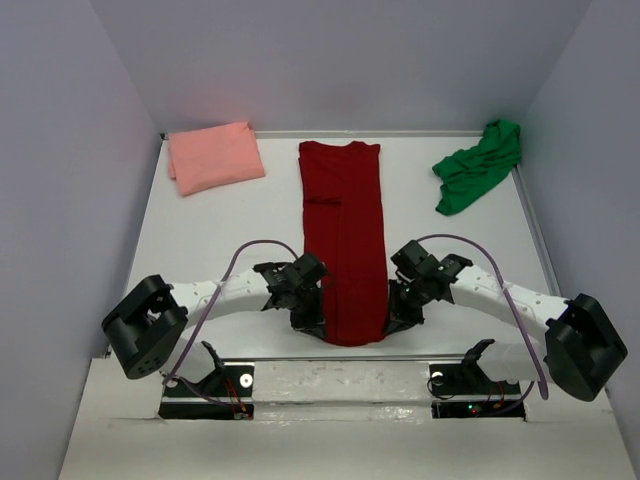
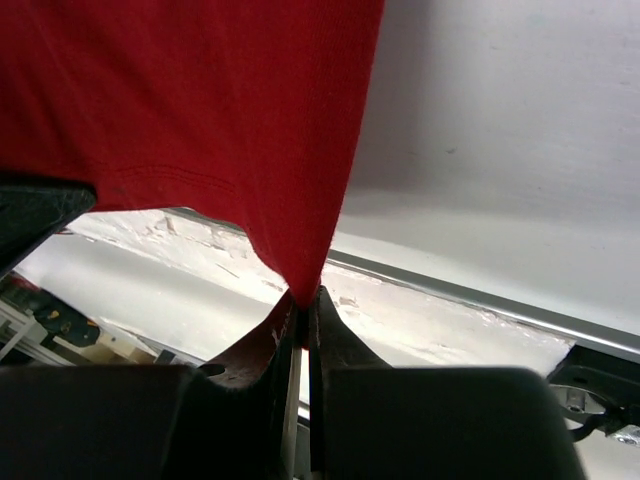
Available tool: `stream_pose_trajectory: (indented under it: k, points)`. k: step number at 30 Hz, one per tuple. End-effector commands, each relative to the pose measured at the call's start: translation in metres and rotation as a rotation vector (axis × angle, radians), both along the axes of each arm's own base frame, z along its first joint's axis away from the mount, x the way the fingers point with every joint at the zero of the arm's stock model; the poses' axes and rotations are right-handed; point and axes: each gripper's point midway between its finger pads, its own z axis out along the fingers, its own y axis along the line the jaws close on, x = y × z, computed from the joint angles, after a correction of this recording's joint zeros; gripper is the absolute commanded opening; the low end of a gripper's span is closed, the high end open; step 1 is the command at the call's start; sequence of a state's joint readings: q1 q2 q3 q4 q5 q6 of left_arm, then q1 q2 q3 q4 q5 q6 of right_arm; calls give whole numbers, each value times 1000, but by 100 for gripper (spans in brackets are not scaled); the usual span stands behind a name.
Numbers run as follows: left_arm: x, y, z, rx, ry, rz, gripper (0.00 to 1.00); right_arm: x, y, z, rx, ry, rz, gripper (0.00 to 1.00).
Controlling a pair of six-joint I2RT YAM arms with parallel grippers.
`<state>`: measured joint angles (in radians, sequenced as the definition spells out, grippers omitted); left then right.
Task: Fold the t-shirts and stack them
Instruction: Fold the tshirt
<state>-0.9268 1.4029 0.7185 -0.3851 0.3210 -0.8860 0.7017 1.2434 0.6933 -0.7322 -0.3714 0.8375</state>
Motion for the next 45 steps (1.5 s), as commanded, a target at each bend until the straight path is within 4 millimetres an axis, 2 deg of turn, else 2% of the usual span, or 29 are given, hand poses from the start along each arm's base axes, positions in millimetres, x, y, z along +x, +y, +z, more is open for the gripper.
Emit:
stream_pose_trajectory:
  k: [1,6,10,16,24,32,39,45]
  points:
    - [3,-24,20,-57,-4,4,0,-6,-4,4,-6,-1,26,1]
    - [7,-27,24,-40,-21,5,0,0,-2,11,-10,-22,48,1]
    - [17,-28,37,-5,-63,14,0,10,-5,22,-44,-70,51,0]
    - [26,-24,44,16,-83,37,0,24,0,49,-27,-146,51,0]
    - [31,-14,50,28,-85,57,0,31,4,63,-21,-174,64,0]
    - [42,5,56,55,-105,101,0,45,5,73,-23,-206,72,0]
    - [66,13,71,67,-152,138,0,57,8,81,-22,-227,79,0]
    - [86,10,84,75,-184,140,0,69,6,87,-26,-241,79,0]
